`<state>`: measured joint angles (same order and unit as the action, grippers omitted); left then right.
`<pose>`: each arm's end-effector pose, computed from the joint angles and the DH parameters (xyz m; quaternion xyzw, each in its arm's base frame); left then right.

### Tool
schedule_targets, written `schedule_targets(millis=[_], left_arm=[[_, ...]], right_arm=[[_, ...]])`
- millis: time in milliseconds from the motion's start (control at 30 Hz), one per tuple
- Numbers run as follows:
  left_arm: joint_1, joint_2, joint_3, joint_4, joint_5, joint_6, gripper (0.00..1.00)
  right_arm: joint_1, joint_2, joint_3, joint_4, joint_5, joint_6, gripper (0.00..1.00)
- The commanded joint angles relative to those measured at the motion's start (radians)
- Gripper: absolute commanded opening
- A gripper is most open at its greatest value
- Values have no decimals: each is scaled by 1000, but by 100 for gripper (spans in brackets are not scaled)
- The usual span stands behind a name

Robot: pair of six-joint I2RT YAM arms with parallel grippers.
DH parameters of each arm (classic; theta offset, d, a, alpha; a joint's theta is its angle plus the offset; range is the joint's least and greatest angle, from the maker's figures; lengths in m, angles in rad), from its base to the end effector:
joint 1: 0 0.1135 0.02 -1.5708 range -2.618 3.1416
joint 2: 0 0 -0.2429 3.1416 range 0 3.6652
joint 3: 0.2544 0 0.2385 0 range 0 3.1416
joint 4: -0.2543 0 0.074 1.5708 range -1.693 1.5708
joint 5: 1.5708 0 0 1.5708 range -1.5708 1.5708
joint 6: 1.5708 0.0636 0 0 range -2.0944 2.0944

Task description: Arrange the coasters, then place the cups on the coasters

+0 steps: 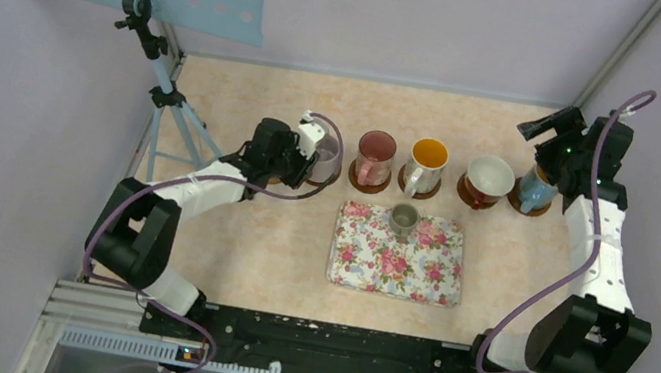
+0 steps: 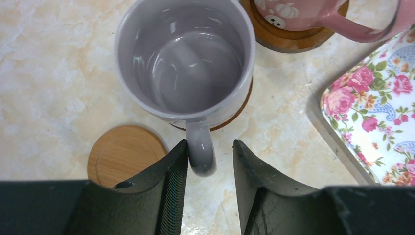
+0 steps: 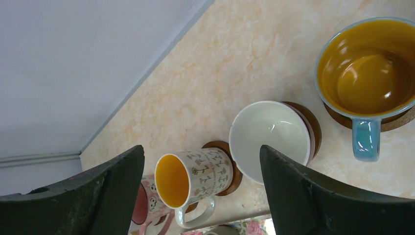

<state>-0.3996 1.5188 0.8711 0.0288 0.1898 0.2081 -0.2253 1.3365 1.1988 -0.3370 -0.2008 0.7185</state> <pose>0.3075 -0.1429 0.1855 0.3062 0.8313 -0.1275 0.4460 0.3164 -0.0595 0.3152 0.3395 0.7801 0.2095 0.4819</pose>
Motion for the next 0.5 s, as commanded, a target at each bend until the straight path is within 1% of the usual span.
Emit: schedule_targets(millis=[0,367,467], left_arm=[[-30,-44,-13,3,26,-10,44],[-38,8,4,23,-6,-43,42],[-37,17,13,23,-5,-40,39]], right_arm=[[1,-13,11,43,-5,6,86],[1,-28,10,33,-3,-2,86],[1,-30,9,34,-4,-1,86]])
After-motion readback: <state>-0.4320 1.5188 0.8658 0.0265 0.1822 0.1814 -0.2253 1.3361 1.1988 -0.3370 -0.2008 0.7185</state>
